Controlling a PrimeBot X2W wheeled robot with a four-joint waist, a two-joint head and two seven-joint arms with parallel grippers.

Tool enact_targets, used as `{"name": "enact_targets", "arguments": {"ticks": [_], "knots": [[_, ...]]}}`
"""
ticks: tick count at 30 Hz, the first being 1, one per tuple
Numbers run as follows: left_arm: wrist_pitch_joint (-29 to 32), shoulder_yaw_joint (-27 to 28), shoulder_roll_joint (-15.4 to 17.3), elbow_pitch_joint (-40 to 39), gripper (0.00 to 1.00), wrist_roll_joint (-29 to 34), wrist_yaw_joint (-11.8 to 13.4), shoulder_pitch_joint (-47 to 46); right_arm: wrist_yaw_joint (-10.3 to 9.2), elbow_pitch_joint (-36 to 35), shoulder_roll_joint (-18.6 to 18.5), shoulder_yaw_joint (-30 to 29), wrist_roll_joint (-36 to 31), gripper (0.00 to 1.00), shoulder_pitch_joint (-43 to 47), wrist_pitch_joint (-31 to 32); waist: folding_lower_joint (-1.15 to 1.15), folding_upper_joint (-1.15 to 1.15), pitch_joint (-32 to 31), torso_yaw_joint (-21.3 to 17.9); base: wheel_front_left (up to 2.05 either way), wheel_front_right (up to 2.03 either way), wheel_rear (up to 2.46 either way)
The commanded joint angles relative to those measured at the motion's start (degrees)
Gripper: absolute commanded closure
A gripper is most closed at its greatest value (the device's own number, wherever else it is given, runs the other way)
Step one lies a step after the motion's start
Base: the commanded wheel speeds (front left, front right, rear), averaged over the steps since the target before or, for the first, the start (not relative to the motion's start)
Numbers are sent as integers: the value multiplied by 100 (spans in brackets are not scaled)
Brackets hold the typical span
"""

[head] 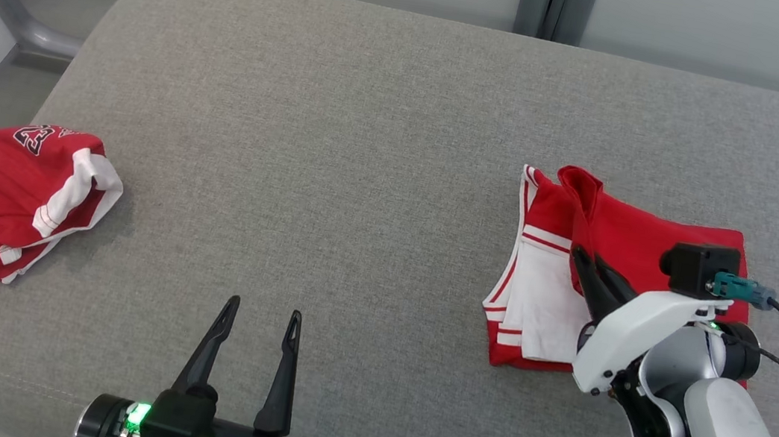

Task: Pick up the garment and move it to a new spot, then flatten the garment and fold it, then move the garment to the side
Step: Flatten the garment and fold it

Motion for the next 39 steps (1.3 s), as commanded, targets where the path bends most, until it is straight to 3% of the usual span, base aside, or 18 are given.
{"name": "enact_targets", "arguments": {"ticks": [1, 3, 4, 5, 6, 11, 17, 23, 29, 39], "knots": [[0, -22, 6, 12, 0, -61, -27, -7, 1, 74, 9, 50, 21, 100, -64, -49, 0, 0, 5, 11, 0, 0, 0], [0, -39, 7, 20, 0, -132, -32, 3, 0, 187, 30, 107, 50, 100, -101, -40, 0, 0, 7, 17, 0, 0, 0], [0, -47, 7, 19, 0, -158, -37, 1, 1, 234, 43, 133, 74, 80, -117, -31, 0, 0, 8, 18, 0, 0, 0], [0, -53, 6, 19, 0, -173, -40, -1, 1, 264, 60, 139, 110, 54, -126, -26, 0, 0, 7, 16, 0, 0, 0], [0, -52, 6, 18, 0, -173, -42, -3, 1, 264, 76, 120, 145, 0, -137, -71, 0, 0, 3, 11, 0, 0, 0], [0, -3, 6, 11, 0, -170, -31, 42, 0, -81, -73, 162, 380, 0, -48, -283, 0, 0, -82, -95, 0, 0, 0], [0, 87, 7, -58, 0, -91, -2, 86, 1, -387, -542, 73, 506, 0, 132, -1155, 0, 0, -231, -398, 0, 0, 0], [0, 239, 6, -195, 0, -41, 38, 96, 1, 226, -821, 188, 349, 0, 180, -2411, 0, 0, -350, -785, 0, 0, 0], [0, 410, 7, -263, 0, 35, 86, 156, 1, 1001, -783, 475, -94, 0, 100, -3065, 0, 0, -472, -1123, 0, 0, 0], [0, 635, 7, -464, 0, 38, 101, 320, 1, 126, -438, 125, -603, 0, 746, -3071, 0, 0, -755, -1383, 0, 0, 0]]}}
